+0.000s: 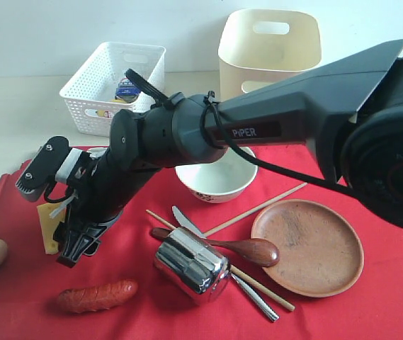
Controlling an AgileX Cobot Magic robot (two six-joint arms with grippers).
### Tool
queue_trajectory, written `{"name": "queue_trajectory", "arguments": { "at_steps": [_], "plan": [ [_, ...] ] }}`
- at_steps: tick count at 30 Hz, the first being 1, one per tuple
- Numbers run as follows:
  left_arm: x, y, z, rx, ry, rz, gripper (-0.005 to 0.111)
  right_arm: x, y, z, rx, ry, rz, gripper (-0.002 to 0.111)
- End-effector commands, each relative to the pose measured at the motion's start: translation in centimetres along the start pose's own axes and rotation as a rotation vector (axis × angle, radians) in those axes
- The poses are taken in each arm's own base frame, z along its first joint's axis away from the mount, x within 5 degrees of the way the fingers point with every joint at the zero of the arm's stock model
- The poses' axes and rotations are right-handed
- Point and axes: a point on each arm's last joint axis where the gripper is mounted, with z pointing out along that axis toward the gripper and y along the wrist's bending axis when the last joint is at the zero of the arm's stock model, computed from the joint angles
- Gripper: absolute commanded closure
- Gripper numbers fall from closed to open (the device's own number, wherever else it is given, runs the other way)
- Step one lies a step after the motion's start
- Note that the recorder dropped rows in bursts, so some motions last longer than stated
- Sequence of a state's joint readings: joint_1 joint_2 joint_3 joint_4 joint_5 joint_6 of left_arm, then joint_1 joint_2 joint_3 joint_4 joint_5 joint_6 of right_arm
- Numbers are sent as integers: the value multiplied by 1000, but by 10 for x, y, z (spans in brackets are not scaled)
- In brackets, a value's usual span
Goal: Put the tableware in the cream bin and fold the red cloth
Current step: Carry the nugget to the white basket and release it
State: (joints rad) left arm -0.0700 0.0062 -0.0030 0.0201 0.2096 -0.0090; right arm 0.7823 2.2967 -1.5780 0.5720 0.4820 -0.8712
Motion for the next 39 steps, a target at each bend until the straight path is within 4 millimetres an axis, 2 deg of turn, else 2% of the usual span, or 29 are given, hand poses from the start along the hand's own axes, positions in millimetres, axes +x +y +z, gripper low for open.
{"name": "queue_trajectory", "arguments": {
  "at_steps": [1,15,25,30,39],
  "plan": [
    [1,0,0,-3,-5,4,107,-6,1,-9,8,-17,-7,108],
    [1,0,0,-3,-5,4,107,-24,-12,-52,112,-79,-30,108],
    [1,0,0,-3,-5,4,107,-27,-15,-50,142,-114,-14,108],
    [1,0,0,-3,-5,4,107,-36,-32,-56,254,-264,155,108],
    [1,0,0,-3,-5,4,107,-37,-69,-73,405,-457,313,108]
  ]
}}
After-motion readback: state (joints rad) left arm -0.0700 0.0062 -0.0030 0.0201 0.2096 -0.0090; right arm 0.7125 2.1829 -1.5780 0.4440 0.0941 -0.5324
